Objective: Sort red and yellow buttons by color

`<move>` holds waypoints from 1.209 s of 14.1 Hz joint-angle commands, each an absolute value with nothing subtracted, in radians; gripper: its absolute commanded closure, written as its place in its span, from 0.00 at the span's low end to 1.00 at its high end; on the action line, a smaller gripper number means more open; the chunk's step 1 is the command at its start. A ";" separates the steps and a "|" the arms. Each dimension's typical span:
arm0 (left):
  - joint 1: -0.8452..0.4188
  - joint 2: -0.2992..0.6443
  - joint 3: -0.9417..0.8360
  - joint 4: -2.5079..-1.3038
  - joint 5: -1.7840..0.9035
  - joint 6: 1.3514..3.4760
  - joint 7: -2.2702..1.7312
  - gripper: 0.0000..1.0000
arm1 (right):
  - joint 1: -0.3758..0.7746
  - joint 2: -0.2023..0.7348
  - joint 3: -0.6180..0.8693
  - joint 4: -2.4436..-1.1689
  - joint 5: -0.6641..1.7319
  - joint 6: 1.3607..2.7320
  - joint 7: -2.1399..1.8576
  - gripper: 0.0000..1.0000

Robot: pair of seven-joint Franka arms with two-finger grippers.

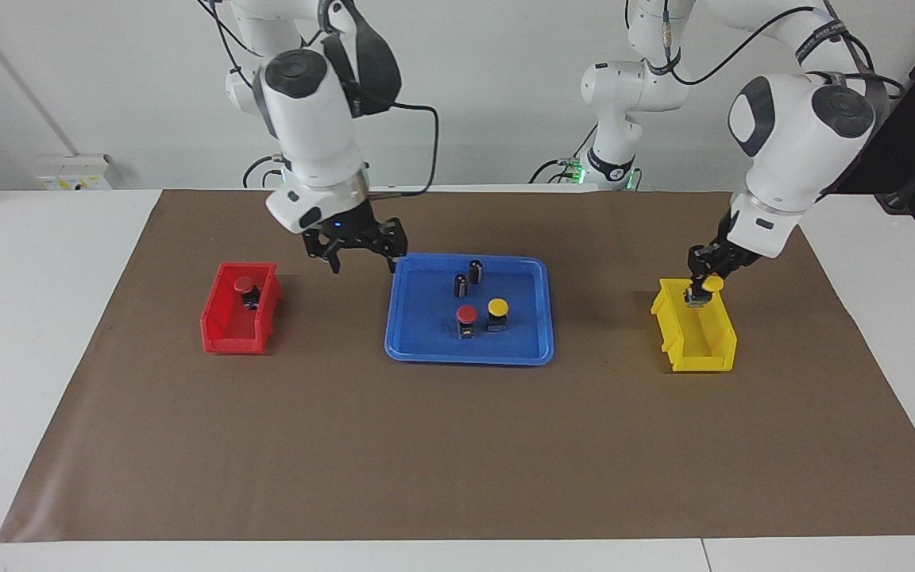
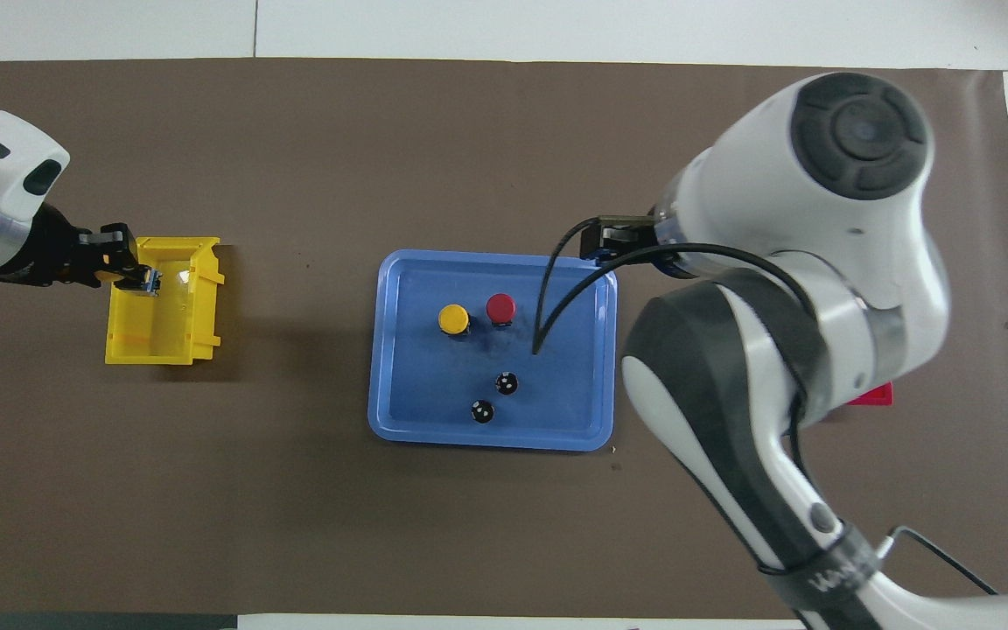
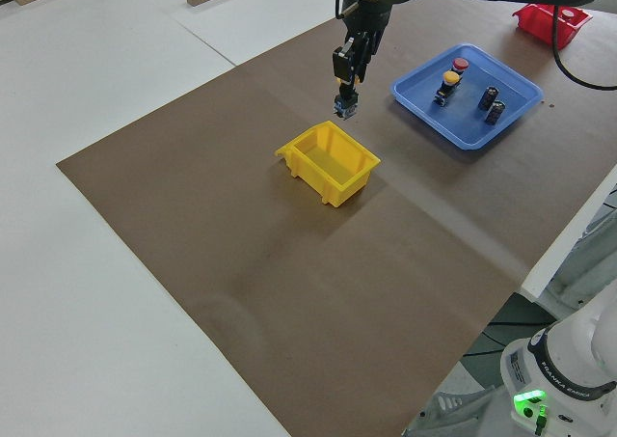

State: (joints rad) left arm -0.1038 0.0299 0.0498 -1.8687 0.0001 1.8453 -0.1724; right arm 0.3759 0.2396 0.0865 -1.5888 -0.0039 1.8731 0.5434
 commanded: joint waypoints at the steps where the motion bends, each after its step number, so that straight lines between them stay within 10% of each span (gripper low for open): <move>1: -0.081 -0.005 0.038 -1.989 0.005 1.928 -0.143 0.98 | 0.440 0.374 0.084 -1.493 -0.049 1.906 0.612 0.00; 12: -0.061 -0.006 0.038 -2.214 0.005 2.190 -0.106 0.92 | 0.534 0.465 0.086 -1.586 -0.120 2.129 0.727 0.15; 15: -0.055 -0.005 0.038 -2.209 0.005 2.186 -0.106 0.40 | 0.534 0.451 0.086 -1.638 -0.120 2.180 0.724 0.24; 17: -0.057 -0.003 0.038 -2.198 0.005 2.175 -0.106 0.26 | 0.534 0.448 0.086 -1.647 -0.118 2.180 0.723 0.27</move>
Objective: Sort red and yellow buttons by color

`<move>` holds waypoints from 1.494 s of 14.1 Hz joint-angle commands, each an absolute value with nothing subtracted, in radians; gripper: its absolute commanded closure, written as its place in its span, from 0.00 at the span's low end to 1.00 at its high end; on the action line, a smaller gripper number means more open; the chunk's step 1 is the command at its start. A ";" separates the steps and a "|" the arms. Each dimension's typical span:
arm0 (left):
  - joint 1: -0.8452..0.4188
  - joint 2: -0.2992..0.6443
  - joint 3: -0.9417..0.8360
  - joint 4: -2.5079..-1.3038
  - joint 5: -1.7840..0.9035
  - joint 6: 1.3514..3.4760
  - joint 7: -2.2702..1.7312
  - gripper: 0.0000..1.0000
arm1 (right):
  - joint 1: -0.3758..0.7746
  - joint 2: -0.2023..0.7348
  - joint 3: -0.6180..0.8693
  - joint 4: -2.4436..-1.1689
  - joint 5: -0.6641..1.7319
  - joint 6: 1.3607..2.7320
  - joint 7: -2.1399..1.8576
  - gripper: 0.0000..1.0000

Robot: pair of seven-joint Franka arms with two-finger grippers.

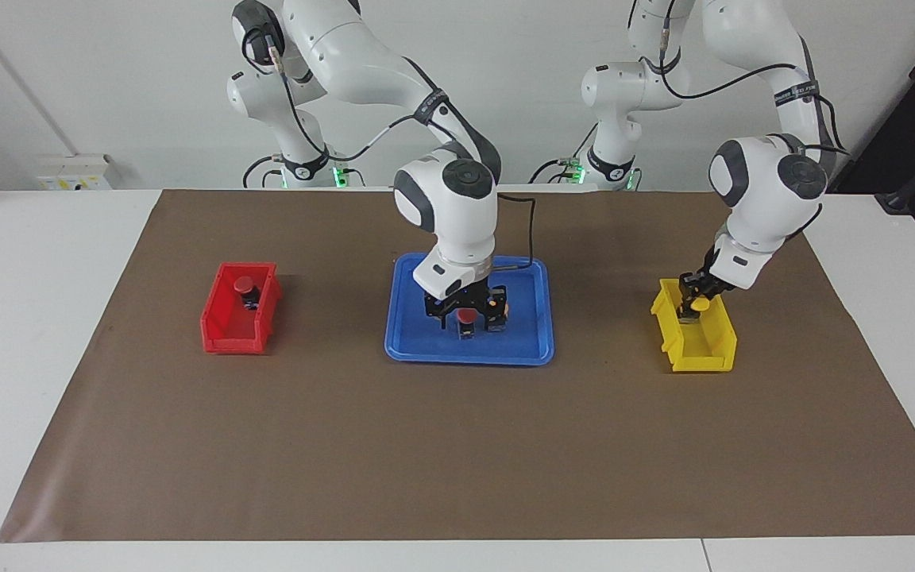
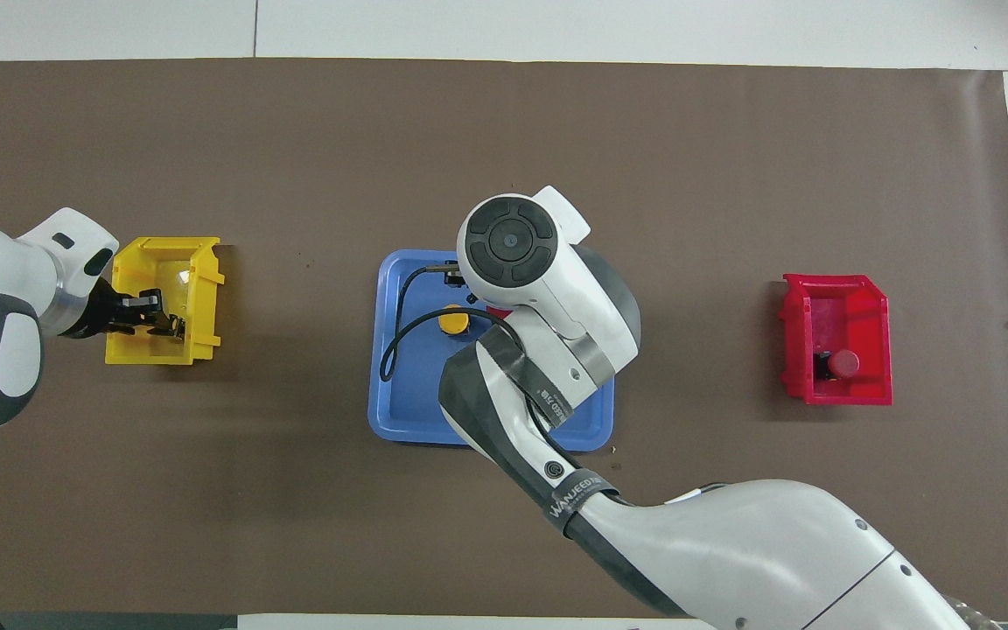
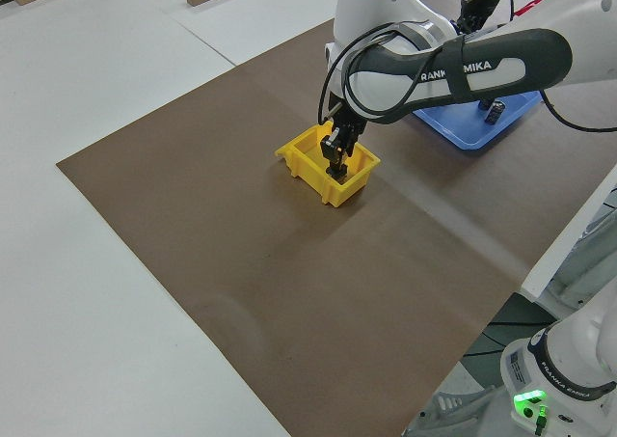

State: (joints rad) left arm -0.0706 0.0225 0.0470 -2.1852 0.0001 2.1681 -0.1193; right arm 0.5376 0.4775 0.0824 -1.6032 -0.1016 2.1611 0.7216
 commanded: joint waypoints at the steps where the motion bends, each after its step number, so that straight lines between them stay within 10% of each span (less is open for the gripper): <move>1: -0.057 -0.002 0.038 -2.191 0.005 2.168 -0.109 0.27 | 0.534 0.445 0.086 -1.657 -0.118 2.181 0.723 0.29; 8: -0.087 -0.006 0.023 -1.921 -0.001 1.879 -0.185 0.23 | 0.535 0.436 0.094 -1.681 -0.117 2.186 0.721 0.33; 13: -0.325 0.002 0.015 -1.927 -0.003 1.985 -0.487 0.00 | 0.535 0.436 0.104 -1.681 -0.114 2.186 0.721 0.36; 21: -0.387 0.021 0.014 -1.927 -0.005 2.022 -0.555 0.00 | 0.535 0.425 0.106 -1.718 -0.106 2.215 0.721 0.64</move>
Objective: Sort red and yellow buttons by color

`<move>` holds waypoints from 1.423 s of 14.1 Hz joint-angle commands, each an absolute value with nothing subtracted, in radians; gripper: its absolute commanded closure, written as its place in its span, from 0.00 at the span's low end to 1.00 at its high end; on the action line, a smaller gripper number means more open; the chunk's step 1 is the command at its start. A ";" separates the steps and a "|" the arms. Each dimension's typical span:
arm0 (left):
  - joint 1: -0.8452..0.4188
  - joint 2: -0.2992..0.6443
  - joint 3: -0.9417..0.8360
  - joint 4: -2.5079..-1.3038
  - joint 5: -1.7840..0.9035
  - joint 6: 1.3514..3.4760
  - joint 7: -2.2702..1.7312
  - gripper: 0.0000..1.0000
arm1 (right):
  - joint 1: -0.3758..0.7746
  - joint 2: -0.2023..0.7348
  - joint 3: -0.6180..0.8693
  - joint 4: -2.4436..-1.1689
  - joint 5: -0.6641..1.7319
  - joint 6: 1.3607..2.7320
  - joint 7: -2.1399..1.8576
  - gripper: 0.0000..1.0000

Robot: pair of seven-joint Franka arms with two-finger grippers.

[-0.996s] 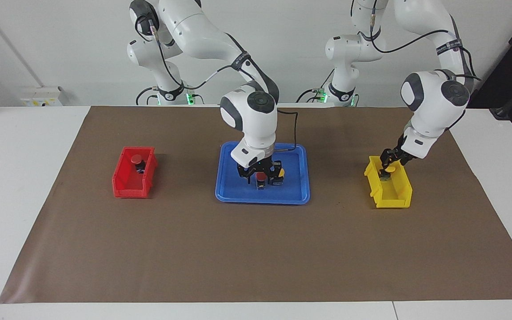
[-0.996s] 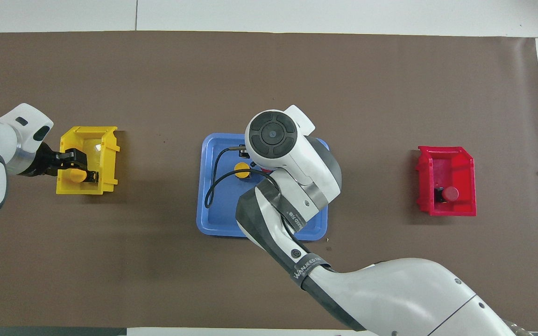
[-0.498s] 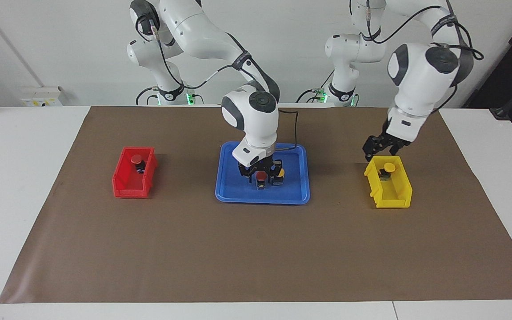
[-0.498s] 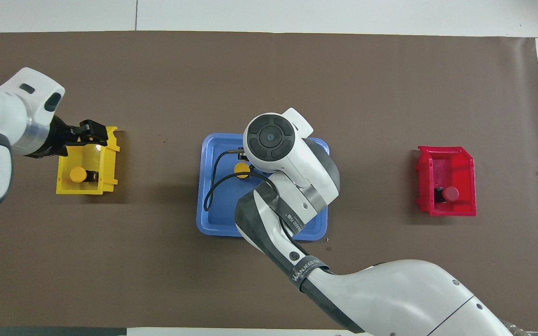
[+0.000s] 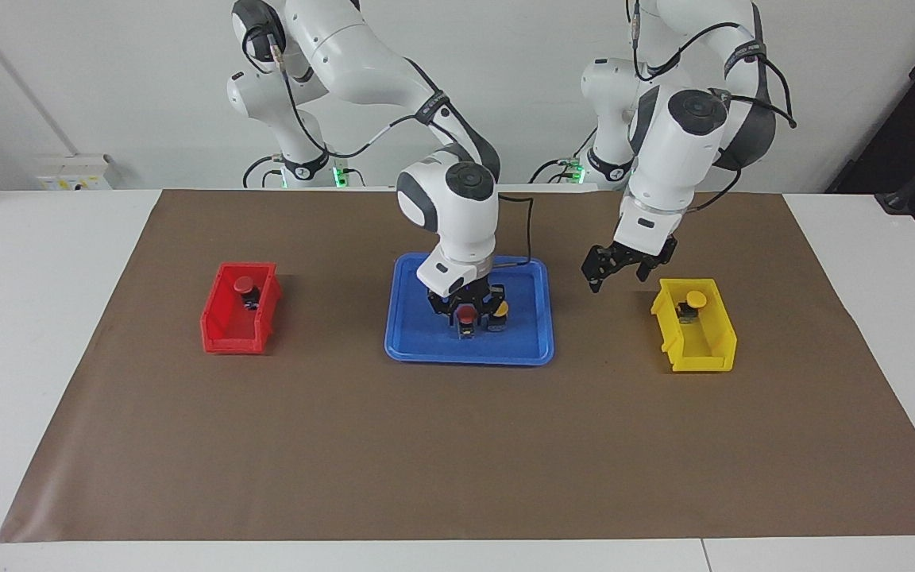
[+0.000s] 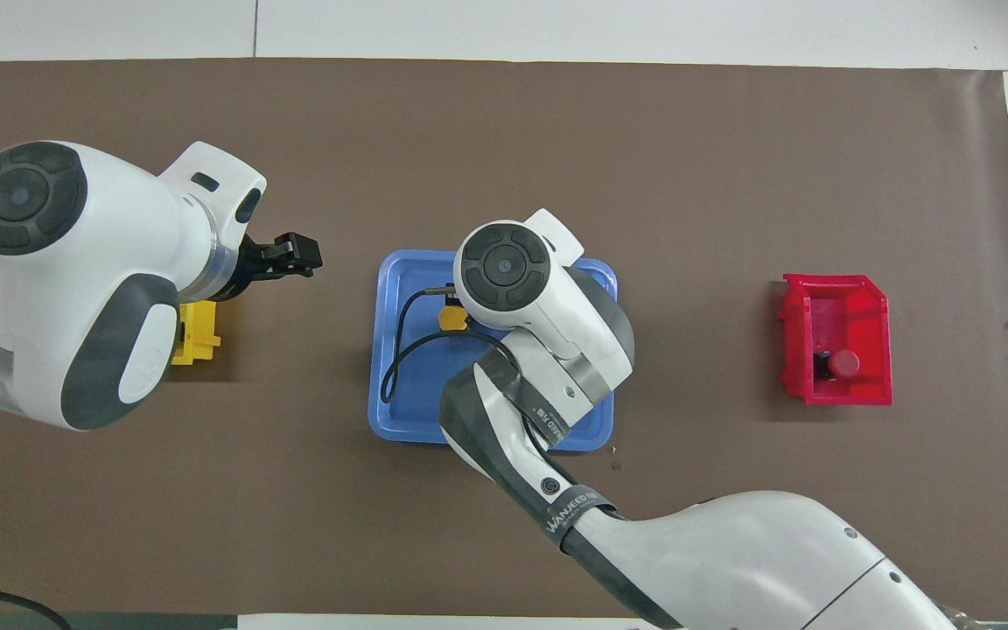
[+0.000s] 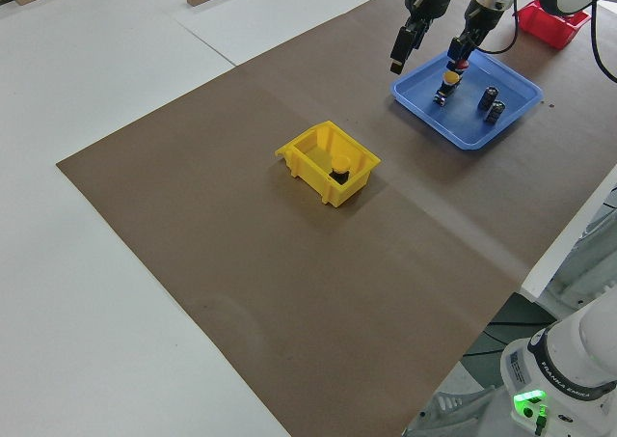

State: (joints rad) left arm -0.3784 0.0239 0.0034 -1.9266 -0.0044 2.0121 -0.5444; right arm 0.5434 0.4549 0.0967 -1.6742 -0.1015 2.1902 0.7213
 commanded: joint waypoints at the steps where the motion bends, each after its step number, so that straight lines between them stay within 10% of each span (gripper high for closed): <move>1: -0.387 0.021 0.014 -1.927 -0.005 2.020 -0.555 0.00 | 0.535 0.425 0.106 -1.715 -0.106 2.214 0.721 0.70; 6: -0.397 0.025 0.011 -1.928 -0.015 2.032 -0.554 0.00 | 0.502 0.375 0.098 -1.689 -0.118 2.146 0.674 0.73; 12: -0.592 0.170 0.017 -1.902 -0.037 2.175 -0.741 0.00 | 0.149 0.088 0.100 -1.834 -0.051 1.927 0.174 0.73; 20: -0.726 0.322 0.018 -1.851 0.012 2.218 -0.870 0.07 | -0.178 0.014 0.101 -2.051 0.009 2.086 -0.216 0.73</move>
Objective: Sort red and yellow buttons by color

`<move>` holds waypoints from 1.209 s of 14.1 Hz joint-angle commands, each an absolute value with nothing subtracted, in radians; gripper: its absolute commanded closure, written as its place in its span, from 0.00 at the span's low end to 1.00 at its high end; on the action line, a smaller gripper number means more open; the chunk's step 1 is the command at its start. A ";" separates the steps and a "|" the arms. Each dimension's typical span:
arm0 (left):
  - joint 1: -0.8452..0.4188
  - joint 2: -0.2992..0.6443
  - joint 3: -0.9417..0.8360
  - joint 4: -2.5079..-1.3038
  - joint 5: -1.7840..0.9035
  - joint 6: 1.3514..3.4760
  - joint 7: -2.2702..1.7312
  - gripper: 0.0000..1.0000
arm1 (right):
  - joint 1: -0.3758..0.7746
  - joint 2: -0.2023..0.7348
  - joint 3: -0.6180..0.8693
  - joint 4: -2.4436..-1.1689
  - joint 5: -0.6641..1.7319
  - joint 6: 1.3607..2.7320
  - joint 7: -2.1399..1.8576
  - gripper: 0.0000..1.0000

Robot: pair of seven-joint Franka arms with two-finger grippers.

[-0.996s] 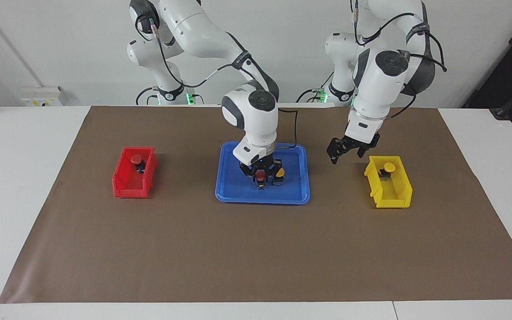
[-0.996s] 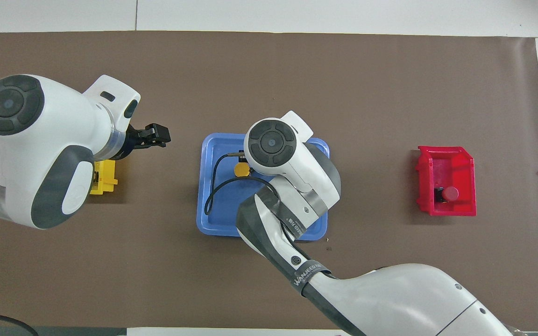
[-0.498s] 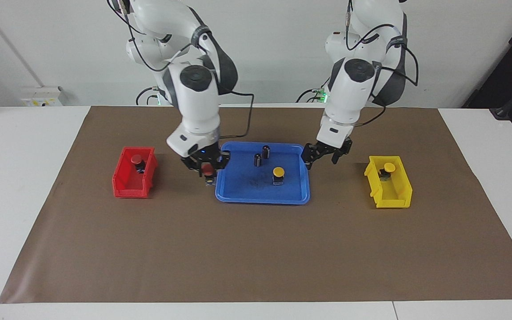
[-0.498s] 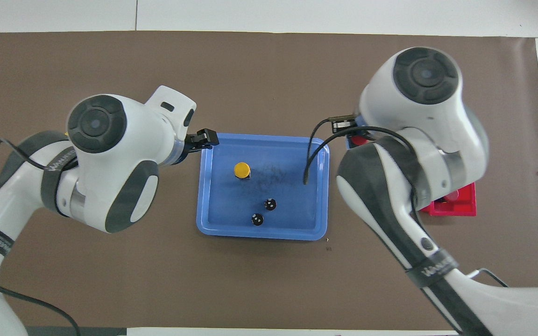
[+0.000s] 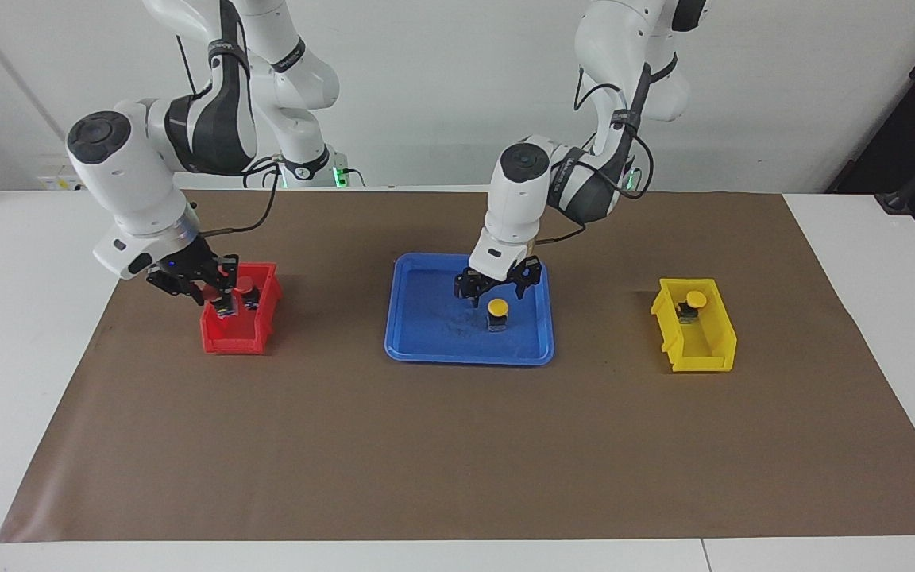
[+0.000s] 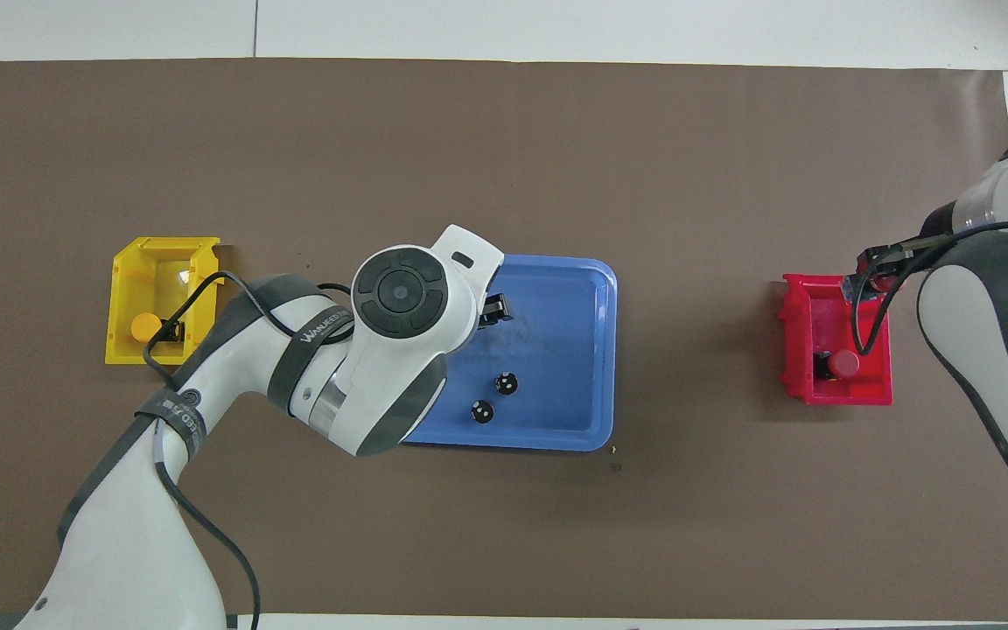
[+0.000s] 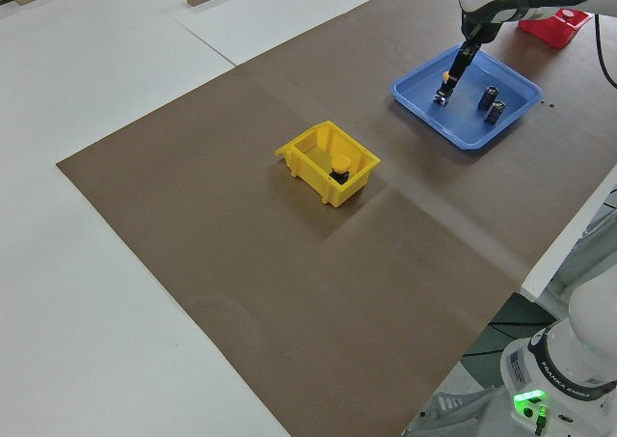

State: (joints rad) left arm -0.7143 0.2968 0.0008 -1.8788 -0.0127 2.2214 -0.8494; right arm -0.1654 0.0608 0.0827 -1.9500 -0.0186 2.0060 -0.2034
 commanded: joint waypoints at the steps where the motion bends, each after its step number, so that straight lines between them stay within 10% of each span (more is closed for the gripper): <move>1: -0.726 0.322 0.018 -1.850 0.012 2.217 -0.870 0.12 | -0.179 0.015 0.100 -2.081 0.021 2.127 -0.216 0.73; 5: -0.724 0.322 0.023 -1.842 0.012 2.207 -0.871 0.36 | -0.187 0.021 0.100 -2.154 0.021 2.206 -0.218 0.73; 9: -0.710 0.322 0.026 -1.833 0.012 2.195 -0.871 0.93 | -0.186 0.005 0.100 -2.215 0.021 2.258 -0.219 0.73; 17: -0.495 0.221 0.081 -1.610 0.003 1.846 -0.742 0.98 | -0.184 0.002 0.098 -2.302 0.021 2.359 -0.221 0.72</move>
State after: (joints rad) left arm -0.6061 0.2475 0.0833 -1.6780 -0.0046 1.9443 -0.8253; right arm -0.1707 0.0360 0.0896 -2.2559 -0.0013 2.3290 -0.2051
